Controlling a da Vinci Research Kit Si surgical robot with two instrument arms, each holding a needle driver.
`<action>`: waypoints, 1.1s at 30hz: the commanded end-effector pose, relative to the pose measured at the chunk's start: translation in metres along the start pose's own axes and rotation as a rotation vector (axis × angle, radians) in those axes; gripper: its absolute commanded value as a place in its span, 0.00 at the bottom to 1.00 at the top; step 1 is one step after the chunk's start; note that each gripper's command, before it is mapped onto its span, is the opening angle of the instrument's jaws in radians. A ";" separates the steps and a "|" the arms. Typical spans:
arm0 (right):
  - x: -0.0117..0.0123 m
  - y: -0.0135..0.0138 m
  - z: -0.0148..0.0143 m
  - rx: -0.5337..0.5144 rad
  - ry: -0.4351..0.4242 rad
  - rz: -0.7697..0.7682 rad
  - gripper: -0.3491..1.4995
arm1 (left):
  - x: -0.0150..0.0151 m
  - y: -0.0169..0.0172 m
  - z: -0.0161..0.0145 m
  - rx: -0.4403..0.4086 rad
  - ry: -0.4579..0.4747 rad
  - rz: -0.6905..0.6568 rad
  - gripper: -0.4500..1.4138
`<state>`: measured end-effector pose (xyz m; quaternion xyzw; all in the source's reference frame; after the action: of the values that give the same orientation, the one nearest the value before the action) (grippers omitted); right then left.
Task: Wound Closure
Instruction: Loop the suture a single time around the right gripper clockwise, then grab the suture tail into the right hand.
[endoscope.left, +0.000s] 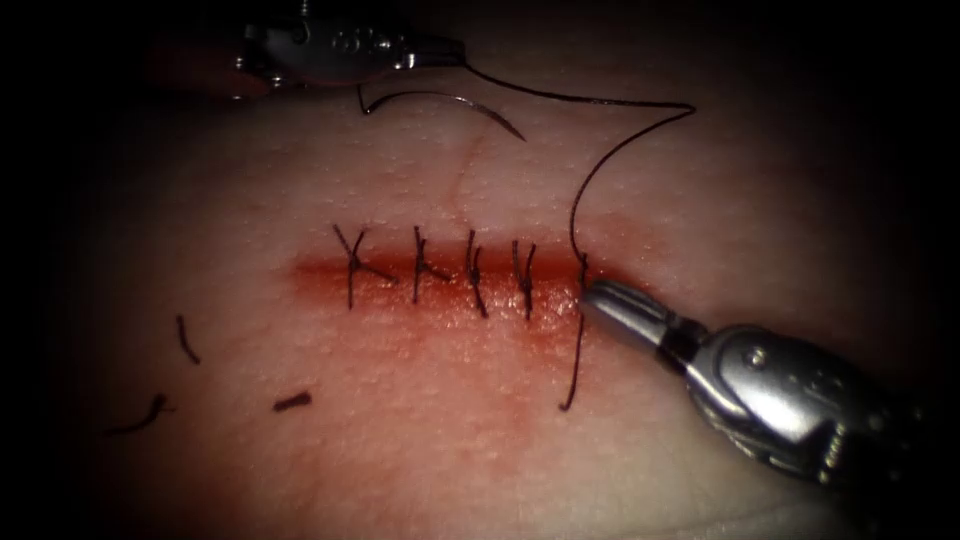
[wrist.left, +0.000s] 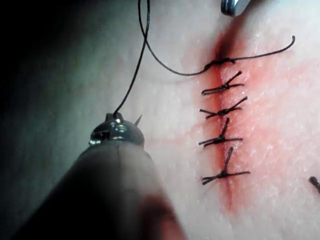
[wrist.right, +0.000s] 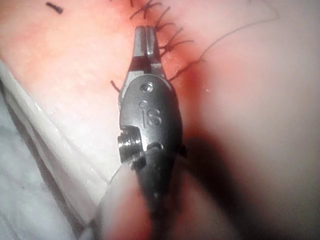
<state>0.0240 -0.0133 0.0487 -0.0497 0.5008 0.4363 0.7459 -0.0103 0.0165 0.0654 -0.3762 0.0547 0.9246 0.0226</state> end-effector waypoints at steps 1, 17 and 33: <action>-0.0006 0.0013 0.0025 0.008 -0.012 -0.039 0.00 | 0.0001 0.0001 0.0006 -0.006 0.007 0.005 0.00; 0.0009 0.0068 0.0074 0.214 0.172 -0.019 0.00 | 0.0029 0.0069 0.0015 -0.054 0.065 0.039 0.00; 0.0023 0.0065 0.0075 0.827 0.004 -0.160 0.00 | 0.0041 0.0079 0.0056 -0.092 0.082 0.061 0.00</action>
<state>0.0245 -0.0042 0.0524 0.2246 0.6246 0.1238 0.7376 -0.0173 0.0090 0.0667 -0.4124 0.0238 0.9104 -0.0257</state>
